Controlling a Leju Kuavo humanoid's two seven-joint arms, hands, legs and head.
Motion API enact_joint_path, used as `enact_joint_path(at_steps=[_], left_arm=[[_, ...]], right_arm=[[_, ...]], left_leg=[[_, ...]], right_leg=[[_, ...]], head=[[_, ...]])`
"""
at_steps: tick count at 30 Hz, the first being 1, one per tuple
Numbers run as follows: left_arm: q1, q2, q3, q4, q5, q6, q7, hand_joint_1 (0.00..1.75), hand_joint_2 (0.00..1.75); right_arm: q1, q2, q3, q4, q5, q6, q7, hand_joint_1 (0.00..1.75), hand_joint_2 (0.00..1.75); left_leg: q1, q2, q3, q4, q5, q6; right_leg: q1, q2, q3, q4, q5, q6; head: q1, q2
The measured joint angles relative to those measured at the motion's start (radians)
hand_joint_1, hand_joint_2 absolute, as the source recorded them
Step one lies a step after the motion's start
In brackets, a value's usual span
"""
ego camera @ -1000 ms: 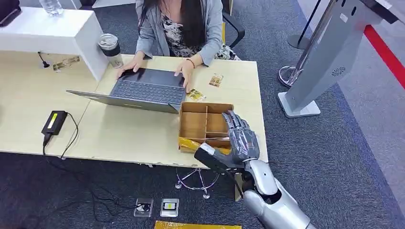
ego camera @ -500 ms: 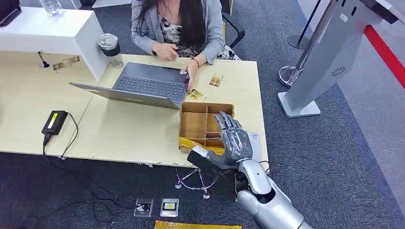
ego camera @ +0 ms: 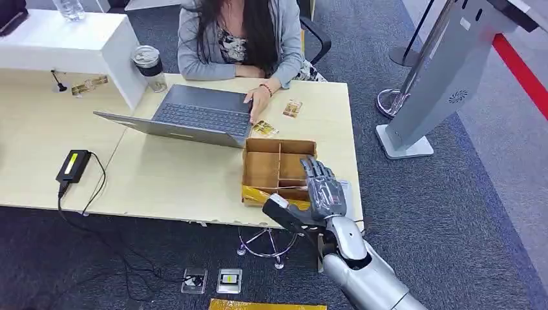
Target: Pass the card to the sensor for recognition and then transmit it.
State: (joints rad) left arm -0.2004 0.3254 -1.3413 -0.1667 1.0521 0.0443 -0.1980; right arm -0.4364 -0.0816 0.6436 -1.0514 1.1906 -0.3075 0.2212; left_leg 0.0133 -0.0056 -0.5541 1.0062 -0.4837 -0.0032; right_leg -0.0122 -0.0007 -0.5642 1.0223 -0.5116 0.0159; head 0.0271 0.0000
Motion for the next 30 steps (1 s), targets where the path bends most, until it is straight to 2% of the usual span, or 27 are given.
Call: enact_joint_path(at_steps=[18, 30], left_arm=[[0.0, 0.002, 0.0, 0.0, -0.007, -0.007, -0.005, 0.0, 0.0], [0.0, 0.002, -0.006, 0.0, -0.01, -0.009, -0.01, 0.0, 0.0]], right_arm=[[-0.02, 0.003, 0.007, 0.02, -0.006, 0.015, 0.012, 0.0, 1.75], [-0.046, 0.023, 0.027, 0.046, -0.013, 0.001, -0.013, 0.0, 1.75]], left_leg=[[0.0, 0.0, 0.0, 0.0, 0.0, 0.0], [0.0, 0.0, 0.0, 0.0, 0.0, 0.0]], right_leg=[[0.0, 0.0, 0.0, 0.0, 0.0, 0.0], [0.0, 0.0, 0.0, 0.0, 0.0, 0.0]], head=[[0.0, 0.0], [0.0, 0.0]])
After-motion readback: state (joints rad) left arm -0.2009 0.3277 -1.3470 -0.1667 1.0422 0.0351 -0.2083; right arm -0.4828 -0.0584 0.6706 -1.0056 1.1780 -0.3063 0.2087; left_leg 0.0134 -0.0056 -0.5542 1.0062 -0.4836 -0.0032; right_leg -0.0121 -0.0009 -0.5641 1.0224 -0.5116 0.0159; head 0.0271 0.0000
